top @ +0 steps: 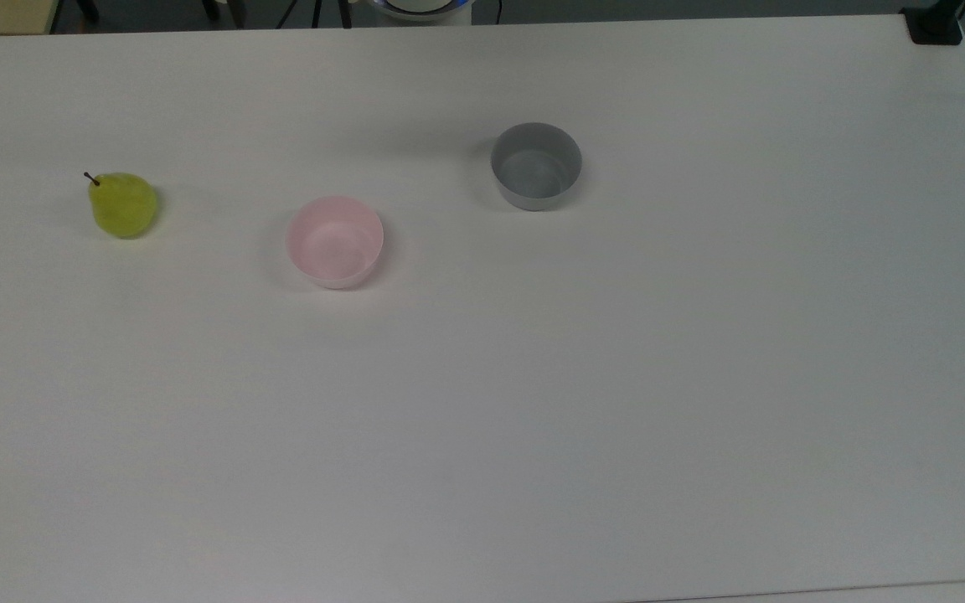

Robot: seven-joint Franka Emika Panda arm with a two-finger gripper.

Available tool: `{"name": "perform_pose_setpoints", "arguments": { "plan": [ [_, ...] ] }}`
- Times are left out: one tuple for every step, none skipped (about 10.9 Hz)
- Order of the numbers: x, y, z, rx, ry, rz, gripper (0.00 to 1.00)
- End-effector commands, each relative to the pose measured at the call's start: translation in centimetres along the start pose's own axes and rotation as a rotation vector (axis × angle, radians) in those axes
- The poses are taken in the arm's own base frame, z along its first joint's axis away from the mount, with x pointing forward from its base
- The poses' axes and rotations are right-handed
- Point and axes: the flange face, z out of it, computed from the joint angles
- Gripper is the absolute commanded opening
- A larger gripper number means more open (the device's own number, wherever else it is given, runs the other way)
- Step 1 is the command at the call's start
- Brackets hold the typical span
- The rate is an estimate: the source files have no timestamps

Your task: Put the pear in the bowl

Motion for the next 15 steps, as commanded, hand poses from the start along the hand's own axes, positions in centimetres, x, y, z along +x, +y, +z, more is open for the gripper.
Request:
{"name": "perform_pose_setpoints", "arguments": {
  "plan": [
    [-0.1,-0.4,0.0,0.018,0.017,0.016,1.0],
    [-0.1,-0.3,-0.1,0.017,0.018,0.018,1.0],
    [-0.1,-0.3,0.0,0.017,0.017,0.019,1.0],
    [-0.1,-0.3,0.0,0.018,0.015,0.018,1.0],
    [-0.1,-0.3,-0.1,0.017,0.018,0.018,1.0],
    [-0.1,-0.2,-0.1,0.017,0.019,0.019,1.0],
    [-0.1,0.0,-0.2,0.017,0.02,0.022,1.0],
    [-0.2,0.6,-0.3,0.016,0.022,0.025,1.0],
    [-0.3,0.8,-0.2,0.009,0.015,0.015,1.0],
    [-0.4,0.9,-0.1,0.006,0.005,-0.032,1.0],
    [-0.5,1.9,0.0,0.004,0.002,-0.089,1.0],
    [-0.5,2.6,0.0,0.0,0.006,-0.131,1.0],
    [-0.8,4.4,0.0,-0.005,0.007,-0.144,1.0],
    [-1.0,5.5,0.0,-0.009,0.007,-0.177,1.0],
    [-1.3,6.8,-0.1,-0.029,0.001,-0.204,1.0]
  ]
}}
